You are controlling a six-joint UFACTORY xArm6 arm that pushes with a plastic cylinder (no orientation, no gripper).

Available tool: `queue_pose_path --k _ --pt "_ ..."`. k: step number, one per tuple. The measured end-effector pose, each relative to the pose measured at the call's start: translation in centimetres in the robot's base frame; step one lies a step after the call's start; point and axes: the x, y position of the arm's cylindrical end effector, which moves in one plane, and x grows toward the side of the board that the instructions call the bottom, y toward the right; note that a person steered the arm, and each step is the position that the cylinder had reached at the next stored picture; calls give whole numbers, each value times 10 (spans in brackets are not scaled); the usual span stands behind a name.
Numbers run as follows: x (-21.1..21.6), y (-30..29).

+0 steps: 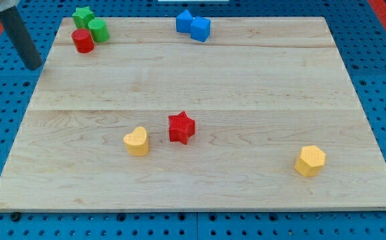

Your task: Push the green star to the left of the blue triangle

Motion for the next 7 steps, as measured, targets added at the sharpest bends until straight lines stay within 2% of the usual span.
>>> queue_pose_path --k 2,3,5,7 --pt "-6 11" --pt "-22 4" --pt "-89 1" --pt "-146 26"
